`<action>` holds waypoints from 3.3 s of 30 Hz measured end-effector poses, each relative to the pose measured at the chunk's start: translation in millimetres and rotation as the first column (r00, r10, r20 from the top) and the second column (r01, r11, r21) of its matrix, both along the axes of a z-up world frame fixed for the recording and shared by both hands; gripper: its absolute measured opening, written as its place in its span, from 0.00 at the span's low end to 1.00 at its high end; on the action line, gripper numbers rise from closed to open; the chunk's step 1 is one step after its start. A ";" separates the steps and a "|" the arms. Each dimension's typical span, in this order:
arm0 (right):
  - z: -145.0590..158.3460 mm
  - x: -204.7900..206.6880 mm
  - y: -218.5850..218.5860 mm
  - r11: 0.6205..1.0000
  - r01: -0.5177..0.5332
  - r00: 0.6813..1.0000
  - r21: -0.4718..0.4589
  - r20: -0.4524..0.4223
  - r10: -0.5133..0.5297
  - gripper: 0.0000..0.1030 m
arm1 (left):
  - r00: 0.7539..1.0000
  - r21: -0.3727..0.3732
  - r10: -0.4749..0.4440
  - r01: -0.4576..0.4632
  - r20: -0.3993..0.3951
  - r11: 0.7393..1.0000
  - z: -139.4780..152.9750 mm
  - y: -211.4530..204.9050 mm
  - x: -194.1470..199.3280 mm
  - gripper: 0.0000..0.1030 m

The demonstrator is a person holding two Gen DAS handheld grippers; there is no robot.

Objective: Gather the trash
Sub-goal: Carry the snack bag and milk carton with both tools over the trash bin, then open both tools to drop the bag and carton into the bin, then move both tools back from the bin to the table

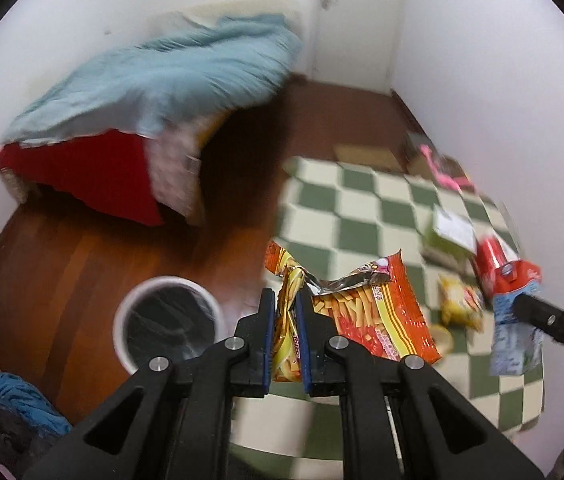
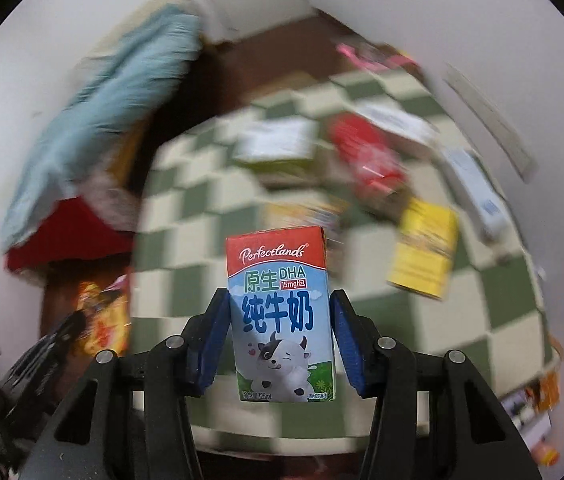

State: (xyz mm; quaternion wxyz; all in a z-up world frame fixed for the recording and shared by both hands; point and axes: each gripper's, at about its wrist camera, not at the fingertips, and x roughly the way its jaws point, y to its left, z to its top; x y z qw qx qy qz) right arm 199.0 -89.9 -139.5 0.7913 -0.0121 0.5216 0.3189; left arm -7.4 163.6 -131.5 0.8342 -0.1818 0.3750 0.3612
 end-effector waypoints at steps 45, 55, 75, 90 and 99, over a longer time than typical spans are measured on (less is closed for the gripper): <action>-200.4 -205.9 403.4 0.741 -0.570 0.818 -0.355 -0.169 0.549 0.99 | 0.885 -0.119 0.374 -0.418 -0.278 0.901 -141.4 188.2 -187.3 0.95; -113.4 -210.6 350.5 0.774 -0.574 0.814 -0.268 -0.080 0.576 0.99 | 0.911 -0.063 0.373 -0.388 -0.178 0.919 -73.2 143.1 -181.8 0.95; 39.4 -124.7 135.7 0.921 -0.386 0.922 0.052 -0.016 0.387 0.99 | 0.989 -0.057 0.136 -0.139 -0.053 0.989 -3.4 7.1 -58.8 0.95; -22.6 92.1 -80.0 0.980 0.140 0.988 -0.140 -0.042 -0.147 0.99 | 0.927 -0.269 -0.319 0.262 -0.197 0.927 -85.9 -115.2 211.8 0.95; -82.2 186.3 -131.2 0.946 0.223 0.966 -0.234 -0.080 -0.247 0.93 | 0.883 -0.362 -0.395 0.292 -0.253 0.885 -143.6 -128.0 273.4 0.94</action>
